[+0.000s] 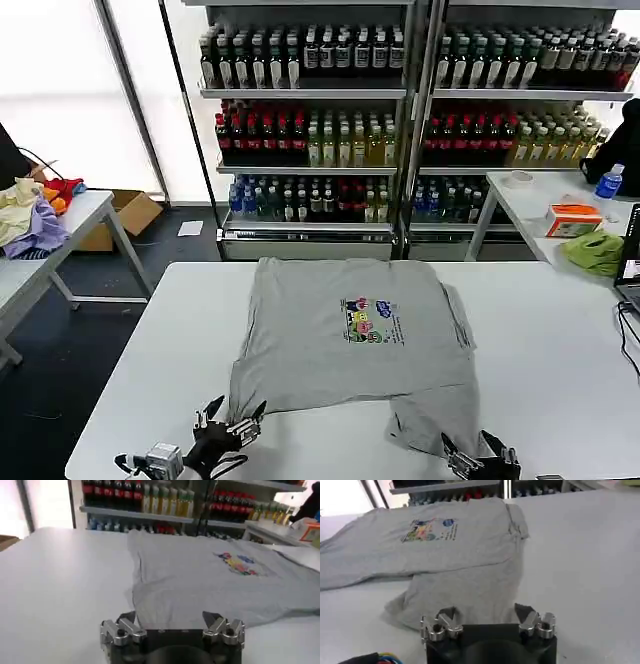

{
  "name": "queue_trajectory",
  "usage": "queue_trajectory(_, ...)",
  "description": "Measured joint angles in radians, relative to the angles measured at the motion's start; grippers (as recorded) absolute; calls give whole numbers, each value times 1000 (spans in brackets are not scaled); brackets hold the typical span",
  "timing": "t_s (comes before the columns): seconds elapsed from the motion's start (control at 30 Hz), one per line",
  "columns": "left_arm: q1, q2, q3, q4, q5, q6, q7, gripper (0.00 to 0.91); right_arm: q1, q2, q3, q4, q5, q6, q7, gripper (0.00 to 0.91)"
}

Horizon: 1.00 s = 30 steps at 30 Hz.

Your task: Fold and organize the clothes.

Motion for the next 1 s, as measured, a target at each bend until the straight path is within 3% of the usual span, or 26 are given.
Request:
queue_trajectory(0.03, 0, -1, 0, 4, 3, -2, 0, 474, -1, 1, -4, -1, -2, 2, 0, 0)
queue_trajectory(0.07, 1, -2, 1, 7, 6, -5, 0, 302, -2, 2, -7, -2, -3, 3, -1, 0)
queue_trajectory(0.1, 3, -4, 1, 12, 8, -8, 0, 272, -5, 3, -9, -2, -3, 5, -1, 0)
queue_trajectory(0.13, 5, -6, 1, 15, 11, -10, 0, 181, -6, 4, -11, -2, -3, 7, -2, 0)
queue_trajectory(0.3, 12, -13, 6, 34, 30, -28, 0, 20, -17, 6, -16, -6, -4, 16, -4, 0)
queue_trajectory(1.0, 48, -43, 8, 51, 82, -101, -10, 10, -95, -15, 3, 30, 50, 71, -43, 0)
